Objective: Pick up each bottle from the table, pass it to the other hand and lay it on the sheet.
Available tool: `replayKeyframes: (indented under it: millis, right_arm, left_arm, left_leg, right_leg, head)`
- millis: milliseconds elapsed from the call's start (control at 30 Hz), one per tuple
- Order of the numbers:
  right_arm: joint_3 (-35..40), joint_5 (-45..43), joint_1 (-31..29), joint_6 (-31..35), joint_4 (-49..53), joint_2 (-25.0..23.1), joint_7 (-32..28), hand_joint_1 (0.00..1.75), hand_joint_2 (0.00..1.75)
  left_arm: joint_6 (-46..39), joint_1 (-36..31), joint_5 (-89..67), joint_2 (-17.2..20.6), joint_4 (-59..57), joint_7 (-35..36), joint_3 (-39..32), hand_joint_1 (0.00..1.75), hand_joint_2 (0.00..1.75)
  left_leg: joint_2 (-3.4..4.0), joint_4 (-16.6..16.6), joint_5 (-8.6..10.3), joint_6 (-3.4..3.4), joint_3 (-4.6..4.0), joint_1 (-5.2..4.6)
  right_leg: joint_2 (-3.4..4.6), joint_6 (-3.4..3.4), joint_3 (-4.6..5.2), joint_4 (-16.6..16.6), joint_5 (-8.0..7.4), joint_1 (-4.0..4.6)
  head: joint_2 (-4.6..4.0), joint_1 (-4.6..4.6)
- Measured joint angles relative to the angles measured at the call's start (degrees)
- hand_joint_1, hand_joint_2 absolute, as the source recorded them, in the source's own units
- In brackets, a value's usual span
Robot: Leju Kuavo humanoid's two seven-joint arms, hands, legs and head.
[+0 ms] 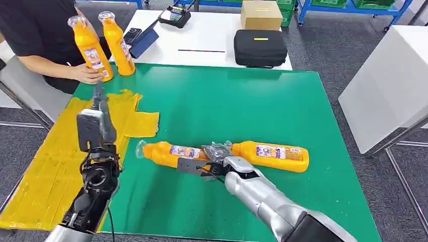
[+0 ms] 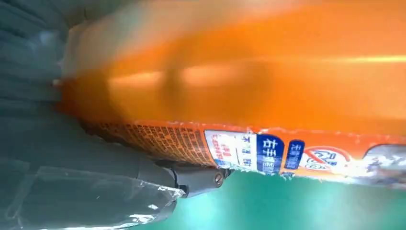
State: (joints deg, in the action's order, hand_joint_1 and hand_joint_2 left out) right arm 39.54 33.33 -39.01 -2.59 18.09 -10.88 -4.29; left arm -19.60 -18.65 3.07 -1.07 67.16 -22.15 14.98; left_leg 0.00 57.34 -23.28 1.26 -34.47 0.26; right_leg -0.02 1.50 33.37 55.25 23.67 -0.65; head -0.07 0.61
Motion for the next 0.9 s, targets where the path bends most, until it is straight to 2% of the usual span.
replayKeyframes:
  millis: [100,300,533,900]
  right_arm:
    - [-4.0,-7.0,1.2,1.2,3.6,0.0,-6.9,1.75,1.75]
    - [-9.4,-13.7,4.0,0.9,12.6,0.3,-9.8,1.75,1.75]
    - [-10.7,-20.1,9.1,1.8,26.2,2.4,-7.7,1.75,1.75]
    - [-10.7,-21.5,10.3,2.2,28.8,2.8,-7.4,1.75,1.75]
  left_arm:
    - [6.2,2.3,9.2,0.0,1.4,1.5,-2.3,0.0,1.75]
    - [9.9,5.5,15.2,0.0,4.0,2.0,-6.5,0.0,1.75]
    - [14.5,7.9,20.3,-0.3,7.2,3.9,-8.9,0.0,1.75]
    - [18.5,7.6,21.7,-2.9,8.6,5.7,-7.3,0.0,1.75]
  left_leg:
    - [0.07,0.0,0.02,-0.01,-0.25,0.0]
    - [0.02,0.0,0.05,-0.02,-0.66,0.02]
    - [0.01,0.0,0.02,-0.01,-0.89,0.0]
    - [0.04,0.0,0.02,-0.01,-0.88,0.0]
  right_leg:
    - [0.05,0.04,0.34,0.0,-0.06,0.0]
    - [0.0,0.05,0.68,0.0,-0.02,0.01]
    - [0.0,0.04,0.93,0.0,0.0,0.0]
    - [0.02,0.06,0.93,0.0,-0.03,0.01]
  head:
    - [0.0,0.02]
    - [0.0,0.0]
    - [0.0,0.0]
    - [0.0,0.02]
